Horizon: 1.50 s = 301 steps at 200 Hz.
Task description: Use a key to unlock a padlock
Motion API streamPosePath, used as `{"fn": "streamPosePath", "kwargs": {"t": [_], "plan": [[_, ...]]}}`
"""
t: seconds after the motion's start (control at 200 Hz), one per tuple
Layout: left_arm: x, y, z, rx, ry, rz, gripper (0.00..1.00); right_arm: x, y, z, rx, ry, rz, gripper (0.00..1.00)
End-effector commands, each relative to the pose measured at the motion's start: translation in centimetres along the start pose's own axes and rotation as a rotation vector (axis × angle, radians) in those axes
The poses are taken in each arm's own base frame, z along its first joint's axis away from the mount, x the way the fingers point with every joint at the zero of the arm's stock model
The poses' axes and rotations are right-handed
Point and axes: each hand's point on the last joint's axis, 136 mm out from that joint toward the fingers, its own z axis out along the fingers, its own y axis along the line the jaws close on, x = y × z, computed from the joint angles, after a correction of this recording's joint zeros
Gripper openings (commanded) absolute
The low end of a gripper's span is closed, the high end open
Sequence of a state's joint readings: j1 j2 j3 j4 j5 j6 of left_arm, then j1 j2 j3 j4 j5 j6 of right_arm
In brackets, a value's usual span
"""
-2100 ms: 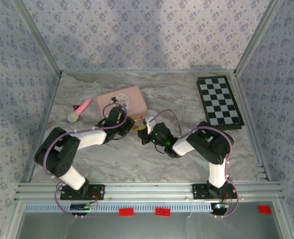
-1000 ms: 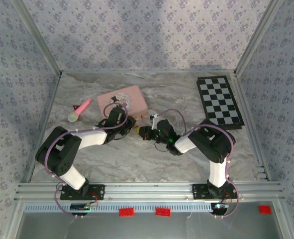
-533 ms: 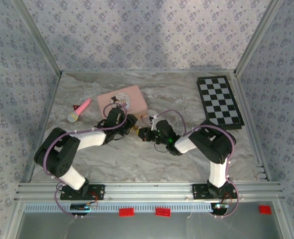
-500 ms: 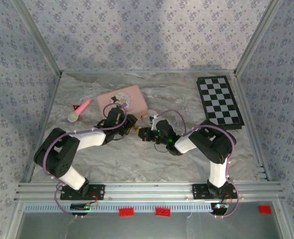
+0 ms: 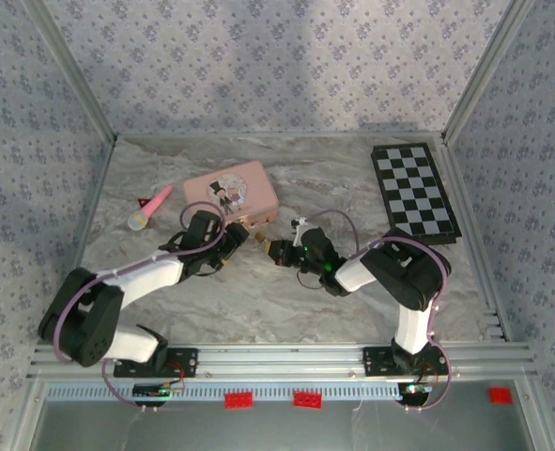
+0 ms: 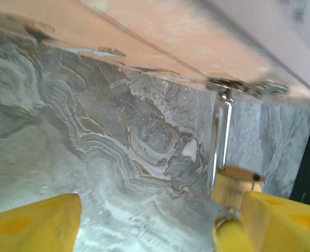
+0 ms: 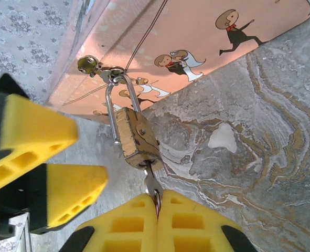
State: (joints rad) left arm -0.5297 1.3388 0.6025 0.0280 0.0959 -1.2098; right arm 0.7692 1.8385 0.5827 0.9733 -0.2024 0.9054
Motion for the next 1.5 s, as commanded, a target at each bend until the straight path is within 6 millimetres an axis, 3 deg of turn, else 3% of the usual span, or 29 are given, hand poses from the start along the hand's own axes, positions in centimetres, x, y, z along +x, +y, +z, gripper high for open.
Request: {"fn": "streamPosePath", "kwargs": {"t": [0.0, 0.175, 0.28, 0.455, 0.67, 0.935, 1.154, 1.344, 1.499], "plan": [[-1.2, 0.8, -2.7, -0.055, -0.064, 0.148, 0.87, -0.1, 0.0, -0.4, 0.012, -0.024, -0.005, 0.00], [-4.1, 0.0, -7.0, -0.105, -0.175, 0.311, 0.95, -0.1, 0.1, -0.3, 0.013, -0.022, -0.008, 0.00], [-6.9, 0.0, -8.2, -0.137, -0.219, 0.353, 1.00, 0.4, 0.3, 0.0, 0.004, -0.008, -0.006, 0.00], [-9.9, -0.4, -6.4, -0.140, -0.195, 0.361, 1.00, 1.3, -0.1, 0.7, 0.032, 0.023, -0.023, 0.00], [-11.8, -0.4, -3.2, -0.158, -0.149, 0.358, 1.00, 2.1, -0.9, 0.9, 0.092, 0.065, -0.039, 0.00], [-12.0, 0.1, -0.7, -0.160, -0.128, 0.339, 0.99, 2.8, -1.6, 1.6, 0.107, 0.124, -0.013, 0.00], [-10.8, 0.2, 0.6, -0.151, -0.095, 0.339, 0.98, 3.1, -2.2, 1.8, 0.128, 0.157, -0.014, 0.10], [-9.5, 0.2, 1.4, -0.157, -0.079, 0.345, 0.98, 2.0, -2.7, 0.9, 0.158, 0.156, -0.050, 0.22], [-8.8, 0.0, 1.8, -0.153, -0.071, 0.346, 0.97, 0.6, -1.9, -0.2, 0.153, 0.158, -0.137, 0.25]]}}
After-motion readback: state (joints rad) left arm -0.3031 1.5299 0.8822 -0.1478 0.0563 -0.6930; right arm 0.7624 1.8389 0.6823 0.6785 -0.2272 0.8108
